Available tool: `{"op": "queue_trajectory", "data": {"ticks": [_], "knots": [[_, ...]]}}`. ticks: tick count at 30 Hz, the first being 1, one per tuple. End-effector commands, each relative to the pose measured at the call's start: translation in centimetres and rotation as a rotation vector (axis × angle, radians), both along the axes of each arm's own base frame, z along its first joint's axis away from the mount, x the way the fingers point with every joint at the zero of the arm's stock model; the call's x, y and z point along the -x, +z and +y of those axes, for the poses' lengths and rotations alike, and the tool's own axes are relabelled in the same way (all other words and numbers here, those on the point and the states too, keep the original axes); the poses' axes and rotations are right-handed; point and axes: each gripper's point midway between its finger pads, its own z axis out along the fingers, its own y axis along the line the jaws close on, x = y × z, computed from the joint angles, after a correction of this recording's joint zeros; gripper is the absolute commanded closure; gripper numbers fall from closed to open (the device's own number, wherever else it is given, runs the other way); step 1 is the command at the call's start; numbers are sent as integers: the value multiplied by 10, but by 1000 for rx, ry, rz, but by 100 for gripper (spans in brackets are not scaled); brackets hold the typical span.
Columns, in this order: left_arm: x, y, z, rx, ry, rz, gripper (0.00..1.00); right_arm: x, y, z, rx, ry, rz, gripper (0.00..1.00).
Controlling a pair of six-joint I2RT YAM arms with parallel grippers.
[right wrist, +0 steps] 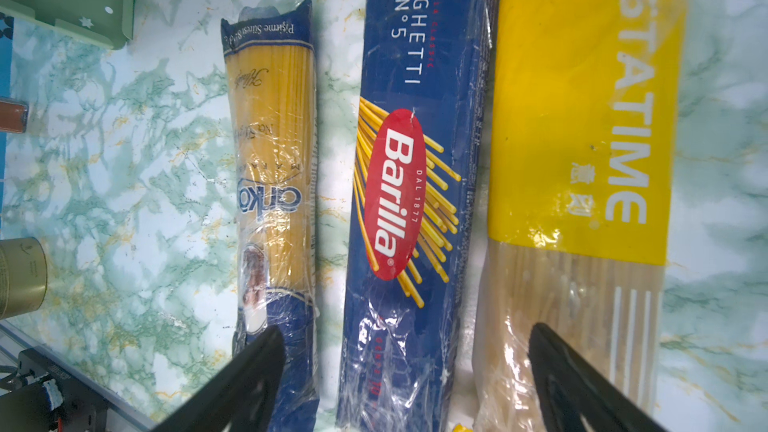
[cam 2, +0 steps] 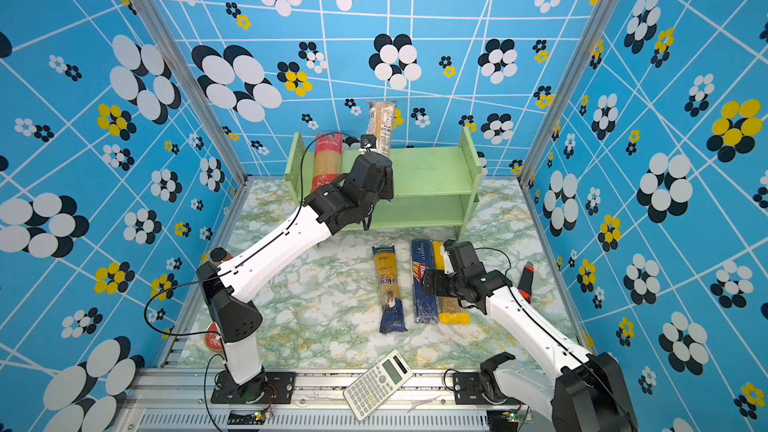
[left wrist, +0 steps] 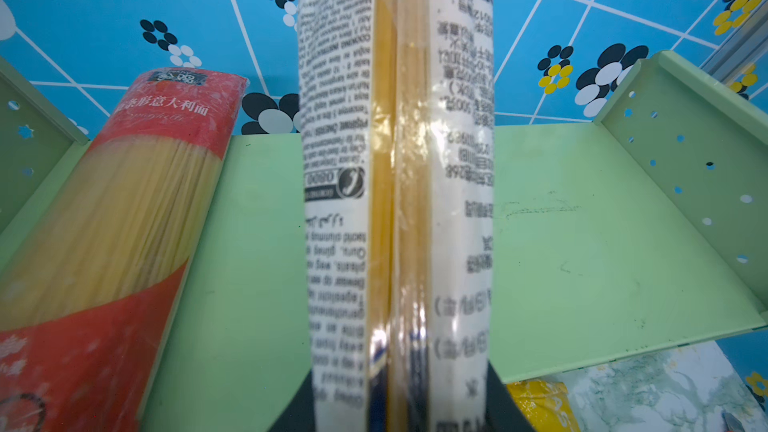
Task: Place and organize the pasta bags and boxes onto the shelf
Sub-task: 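Lower the white-labelled bag onto the top tier beside the red bag with the left gripper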
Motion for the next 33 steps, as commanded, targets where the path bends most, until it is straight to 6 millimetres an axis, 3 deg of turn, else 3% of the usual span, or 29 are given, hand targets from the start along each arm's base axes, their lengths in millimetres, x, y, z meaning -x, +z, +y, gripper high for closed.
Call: {"op": "queue_trajectory", "data": {"ticks": [1, 18, 25, 33], "knots": [[-6, 63, 15, 102, 72, -157, 100, 8, -5, -2, 20, 22, 17, 6], [-21, 37, 26, 49, 135, -108, 100, 5, -10, 2, 18, 34, 27, 5], [-23, 31, 26, 49, 144, -91, 90, 4, -13, 3, 23, 42, 32, 5], [-25, 24, 23, 60, 144, -74, 84, 4, -15, 3, 26, 47, 36, 5]]}}
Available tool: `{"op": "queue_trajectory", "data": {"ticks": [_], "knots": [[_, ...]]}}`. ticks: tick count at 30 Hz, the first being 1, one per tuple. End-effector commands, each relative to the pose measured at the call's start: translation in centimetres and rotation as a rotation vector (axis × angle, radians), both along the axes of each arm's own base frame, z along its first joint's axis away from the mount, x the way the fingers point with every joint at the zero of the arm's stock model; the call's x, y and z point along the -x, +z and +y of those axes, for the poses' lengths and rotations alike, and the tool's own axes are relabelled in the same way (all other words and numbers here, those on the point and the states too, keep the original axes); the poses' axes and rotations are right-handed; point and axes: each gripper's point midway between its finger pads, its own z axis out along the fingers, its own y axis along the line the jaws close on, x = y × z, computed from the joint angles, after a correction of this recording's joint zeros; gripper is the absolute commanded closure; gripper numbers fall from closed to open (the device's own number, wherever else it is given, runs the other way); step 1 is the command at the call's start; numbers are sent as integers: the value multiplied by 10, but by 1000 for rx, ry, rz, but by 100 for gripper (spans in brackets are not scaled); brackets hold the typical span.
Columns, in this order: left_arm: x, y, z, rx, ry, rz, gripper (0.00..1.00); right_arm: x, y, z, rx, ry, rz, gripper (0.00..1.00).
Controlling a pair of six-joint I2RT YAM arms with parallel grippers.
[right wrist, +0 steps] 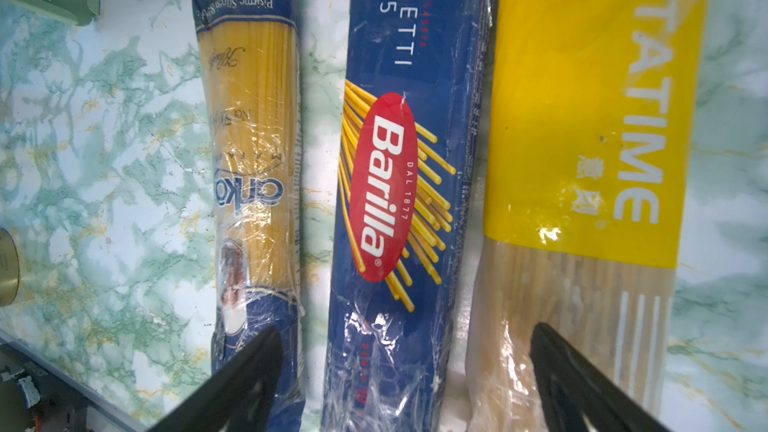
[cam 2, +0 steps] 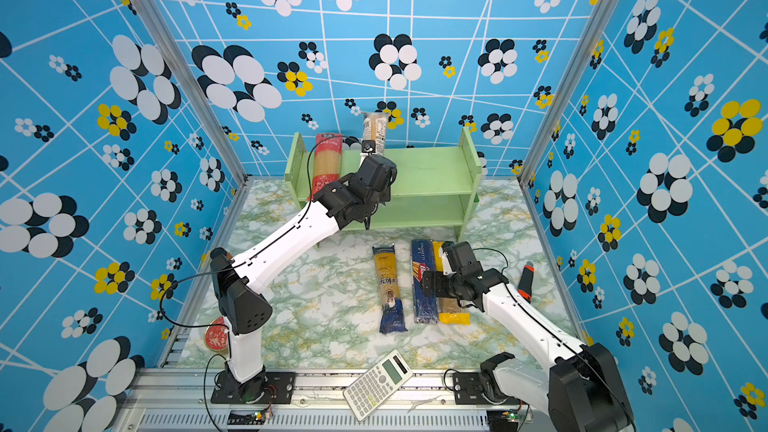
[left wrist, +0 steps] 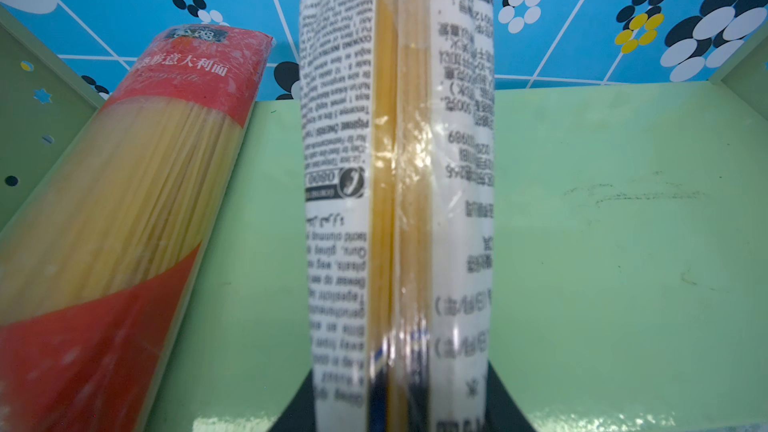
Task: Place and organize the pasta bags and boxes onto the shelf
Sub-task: 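Lower the white-labelled bag onto the top tier beside the red bag with the left gripper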
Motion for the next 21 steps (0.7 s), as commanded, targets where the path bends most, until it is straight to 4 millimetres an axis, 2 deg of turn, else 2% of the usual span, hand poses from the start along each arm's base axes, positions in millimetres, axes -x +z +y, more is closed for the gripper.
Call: {"op": "queue_trajectory", "data": {"ticks": [1, 14, 17, 21], "knots": [[-8, 59, 8, 134, 66, -149, 84, 3, -4, 3, 1, 31, 4, 5], [-15, 50, 4, 161, 69, -115, 81, 4, -4, 2, 4, 35, 1, 5], [-16, 47, 3, 158, 72, -109, 77, 4, -4, 2, 4, 35, 3, 4], [-16, 42, 5, 162, 84, -96, 67, 4, -4, 3, 2, 38, 3, 5]]}}
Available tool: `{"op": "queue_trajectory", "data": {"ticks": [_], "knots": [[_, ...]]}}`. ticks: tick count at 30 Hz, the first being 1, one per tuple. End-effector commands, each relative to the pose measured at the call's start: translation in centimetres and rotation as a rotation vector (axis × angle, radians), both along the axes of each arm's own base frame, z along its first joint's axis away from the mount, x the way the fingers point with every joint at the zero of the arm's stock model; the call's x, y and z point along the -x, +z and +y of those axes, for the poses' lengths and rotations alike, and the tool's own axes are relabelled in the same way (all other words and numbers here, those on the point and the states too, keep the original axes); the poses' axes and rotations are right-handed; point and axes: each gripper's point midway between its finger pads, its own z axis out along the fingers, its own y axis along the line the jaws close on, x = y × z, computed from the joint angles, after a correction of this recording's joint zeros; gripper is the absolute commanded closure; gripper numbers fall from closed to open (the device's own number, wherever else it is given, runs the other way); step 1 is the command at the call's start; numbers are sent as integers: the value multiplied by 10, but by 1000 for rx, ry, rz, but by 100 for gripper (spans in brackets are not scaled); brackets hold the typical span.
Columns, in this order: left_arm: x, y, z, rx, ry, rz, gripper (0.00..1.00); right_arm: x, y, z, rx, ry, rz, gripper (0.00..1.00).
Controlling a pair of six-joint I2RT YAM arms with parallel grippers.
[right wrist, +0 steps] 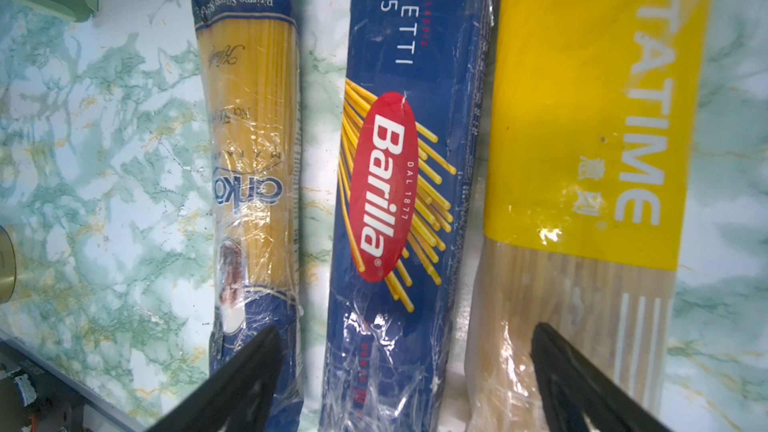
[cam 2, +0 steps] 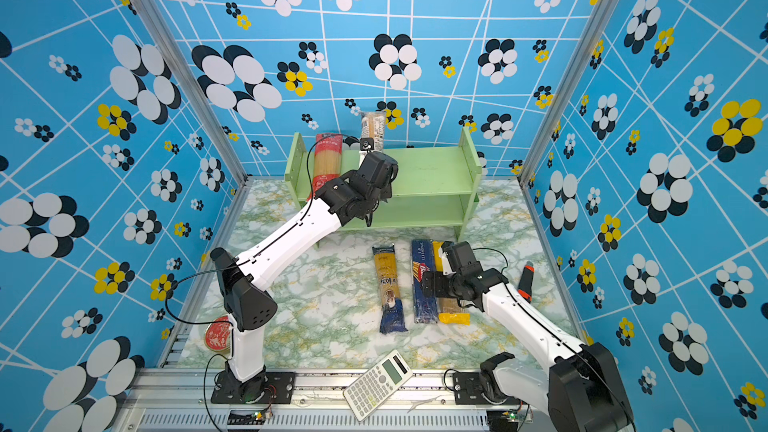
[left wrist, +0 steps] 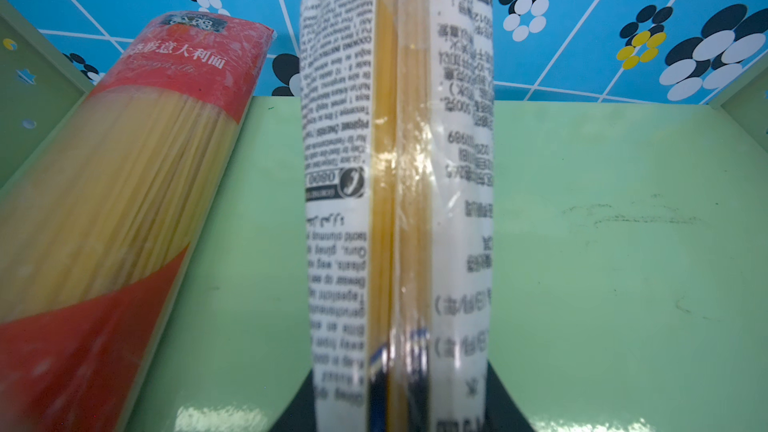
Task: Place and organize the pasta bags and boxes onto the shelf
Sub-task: 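Lower the white-labelled bag onto the top tier beside the red bag with the left gripper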
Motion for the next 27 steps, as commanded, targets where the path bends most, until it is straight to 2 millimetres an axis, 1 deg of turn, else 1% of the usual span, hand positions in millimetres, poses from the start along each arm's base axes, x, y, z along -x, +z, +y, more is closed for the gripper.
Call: {"op": "queue_trajectory", "data": {"ticks": [1, 8, 13, 18, 19, 27], "knots": [[-10, 42, 6, 113, 52, -109, 66, 5, -3, 4, -3, 34, 5, 5], [-12, 35, 3, 120, 54, -93, 58, 5, -2, 4, -1, 45, 5, 4], [-12, 29, 2, 116, 53, -80, 58, 5, -3, 4, -2, 44, 7, 4], [-12, 28, 0, 120, 47, -76, 58, 5, -2, 4, -2, 43, 5, 4], [-12, 29, 0, 121, 48, -78, 54, 5, -2, 5, -4, 44, 4, 4], [-11, 29, 1, 118, 47, -78, 52, 5, -2, 4, -2, 44, 4, 4]]}}
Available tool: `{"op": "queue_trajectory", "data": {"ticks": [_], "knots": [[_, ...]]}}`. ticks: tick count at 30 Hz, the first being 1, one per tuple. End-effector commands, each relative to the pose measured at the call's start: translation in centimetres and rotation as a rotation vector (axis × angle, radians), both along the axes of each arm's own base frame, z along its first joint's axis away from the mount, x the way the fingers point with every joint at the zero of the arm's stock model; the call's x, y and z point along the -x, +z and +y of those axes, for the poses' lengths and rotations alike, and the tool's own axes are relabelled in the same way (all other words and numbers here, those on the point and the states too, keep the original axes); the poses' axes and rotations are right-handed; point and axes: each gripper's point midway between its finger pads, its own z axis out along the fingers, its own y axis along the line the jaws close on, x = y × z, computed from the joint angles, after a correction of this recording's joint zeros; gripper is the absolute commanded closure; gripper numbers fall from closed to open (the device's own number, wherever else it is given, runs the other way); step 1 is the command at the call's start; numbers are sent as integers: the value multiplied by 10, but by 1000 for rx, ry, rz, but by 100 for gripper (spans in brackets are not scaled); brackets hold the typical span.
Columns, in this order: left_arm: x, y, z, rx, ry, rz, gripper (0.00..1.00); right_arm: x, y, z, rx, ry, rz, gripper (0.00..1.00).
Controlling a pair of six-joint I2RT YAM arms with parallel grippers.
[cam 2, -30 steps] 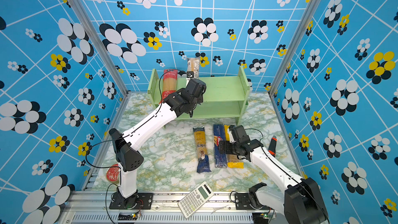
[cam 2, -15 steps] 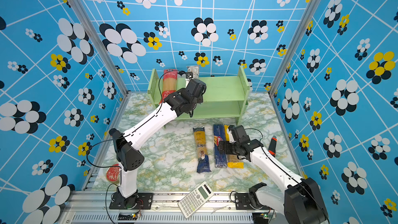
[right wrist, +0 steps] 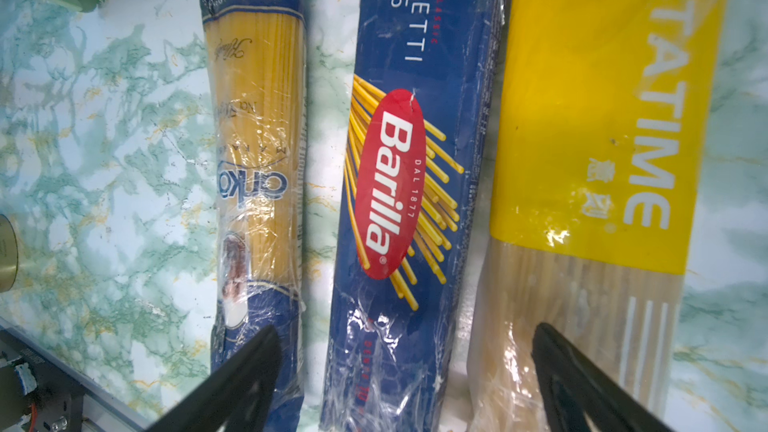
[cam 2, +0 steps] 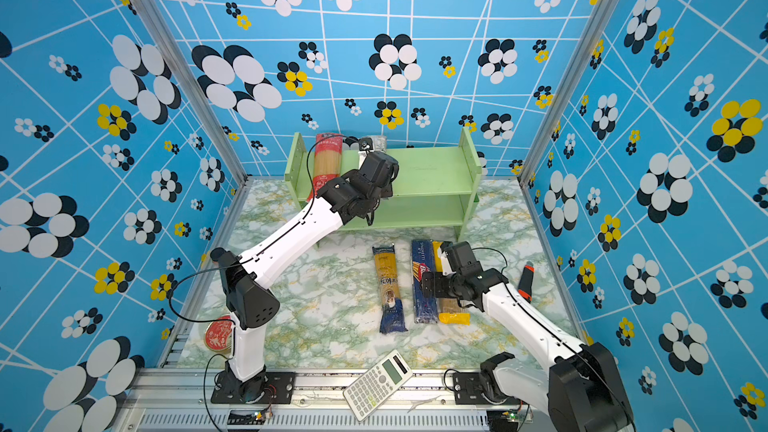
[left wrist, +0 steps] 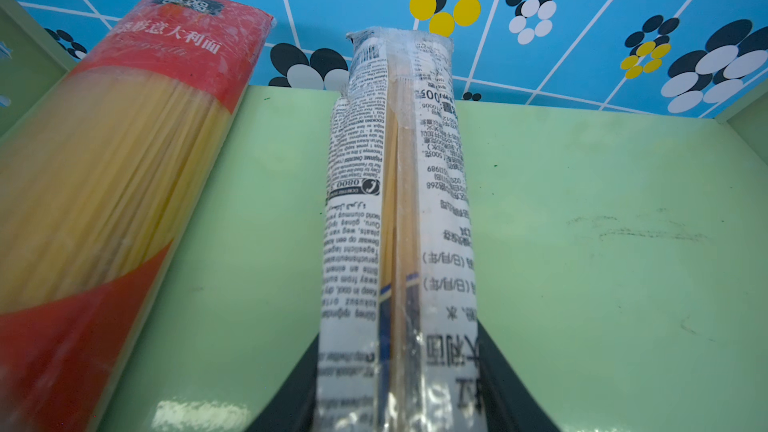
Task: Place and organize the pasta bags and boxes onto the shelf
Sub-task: 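Lower the white-labelled bag onto the top tier beside the red bag with the left gripper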
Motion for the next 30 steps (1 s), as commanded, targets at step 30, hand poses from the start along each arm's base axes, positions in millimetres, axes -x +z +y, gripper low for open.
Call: {"op": "queue_trajectory", "data": {"ticks": [30], "knots": [[29, 79, 13, 132, -37, -199, 23, 4, 3, 2, -3, 15, -3, 3]]}}
